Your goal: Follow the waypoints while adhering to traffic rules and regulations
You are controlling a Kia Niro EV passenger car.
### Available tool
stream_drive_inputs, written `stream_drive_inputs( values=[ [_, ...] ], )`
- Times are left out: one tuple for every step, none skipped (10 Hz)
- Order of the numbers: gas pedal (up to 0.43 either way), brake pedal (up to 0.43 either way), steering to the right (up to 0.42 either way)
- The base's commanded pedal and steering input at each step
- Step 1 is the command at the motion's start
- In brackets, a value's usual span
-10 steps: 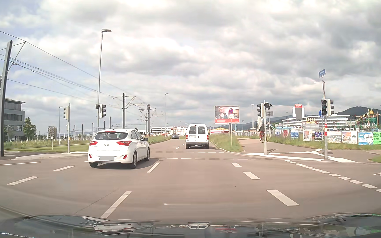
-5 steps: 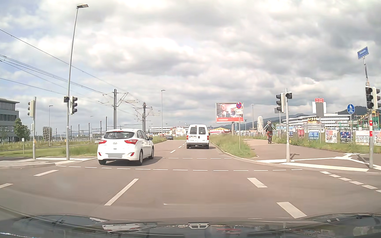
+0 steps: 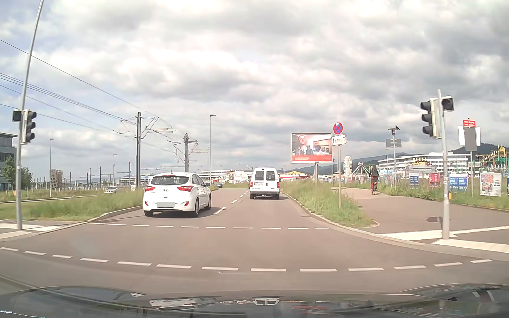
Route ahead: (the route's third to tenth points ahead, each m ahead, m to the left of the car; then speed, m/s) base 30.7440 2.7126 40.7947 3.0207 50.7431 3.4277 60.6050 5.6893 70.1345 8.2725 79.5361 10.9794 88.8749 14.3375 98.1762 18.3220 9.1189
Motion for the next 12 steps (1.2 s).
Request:
stream_drive_inputs(
  values=[
    [0.138, 0.000, 0.002],
    [0.138, 0.000, 0.002],
    [0.138, 0.000, 0.002],
    [0.138, 0.000, 0.002],
    [0.138, 0.000, 0.002],
    [0.130, 0.000, 0.001],
    [0.130, 0.000, 0.002],
    [0.130, 0.000, 0.002],
    [0.130, 0.000, 0.001],
    [0.130, 0.000, 0.002],
    [0.130, 0.000, 0.002],
    [0.130, 0.000, 0.002]
  ],
)
